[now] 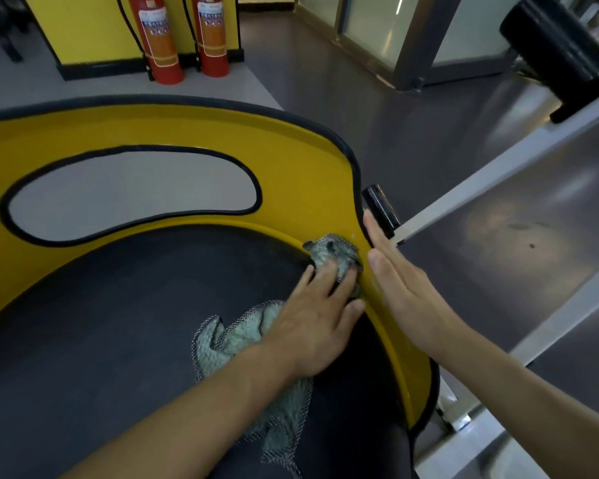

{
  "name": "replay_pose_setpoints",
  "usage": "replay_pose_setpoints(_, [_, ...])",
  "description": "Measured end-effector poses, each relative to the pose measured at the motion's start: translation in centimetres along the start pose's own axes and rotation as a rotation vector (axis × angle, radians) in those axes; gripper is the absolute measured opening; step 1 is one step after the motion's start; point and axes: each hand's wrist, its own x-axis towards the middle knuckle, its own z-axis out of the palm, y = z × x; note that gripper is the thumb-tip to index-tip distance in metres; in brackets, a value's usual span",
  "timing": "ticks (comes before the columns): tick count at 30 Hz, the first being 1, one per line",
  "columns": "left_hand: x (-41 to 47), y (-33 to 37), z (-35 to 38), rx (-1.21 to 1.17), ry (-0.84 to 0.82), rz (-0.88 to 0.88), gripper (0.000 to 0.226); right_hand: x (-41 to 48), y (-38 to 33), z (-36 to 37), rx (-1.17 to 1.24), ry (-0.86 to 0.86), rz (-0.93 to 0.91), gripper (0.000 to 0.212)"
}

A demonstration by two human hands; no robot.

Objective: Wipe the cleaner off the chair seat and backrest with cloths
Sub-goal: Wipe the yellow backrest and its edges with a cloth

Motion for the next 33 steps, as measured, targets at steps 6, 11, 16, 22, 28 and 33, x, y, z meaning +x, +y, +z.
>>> replay_pose_setpoints(6, [1.4, 0.7, -2.7, -0.077, 0.155, -0.007, 0.066, 0.0, 0.2, 0.1, 0.044, 0.005, -0.014, 0.051])
replay_pose_setpoints(11, [1.3, -0.4, -3.3, -0.016, 0.090, 0.002, 0.063, 0.0, 0.2, 0.1, 0.042, -0.006, 0.001, 0.052])
replay_pose_setpoints(16, [0.3, -0.3, -0.4, 0.141, -0.154, -0.045, 0.072, 0.1, 0.4, 0.1, -0.003, 0.009, -0.002, 0.054])
replay_pose_setpoints(22, [1.3, 1.2, -3.2, -0.235, 0.093, -0.041, 0.073, 0.0, 0.0, 0.1, 0.067, 0.002, 0.004, 0.050])
replay_pose_setpoints(28, [0.9, 1.1, -1.8, -0.367, -0.019, -0.110, 0.062, 0.0, 0.3, 0.0, 0.045, 0.008, -0.005, 0.050])
replay_pose_setpoints(33, [0.6, 1.4, -1.8, -0.365, -0.056, -0.151, 0.054, 0.0, 0.1, 0.0, 0.046, 0.004, -0.012, 0.056])
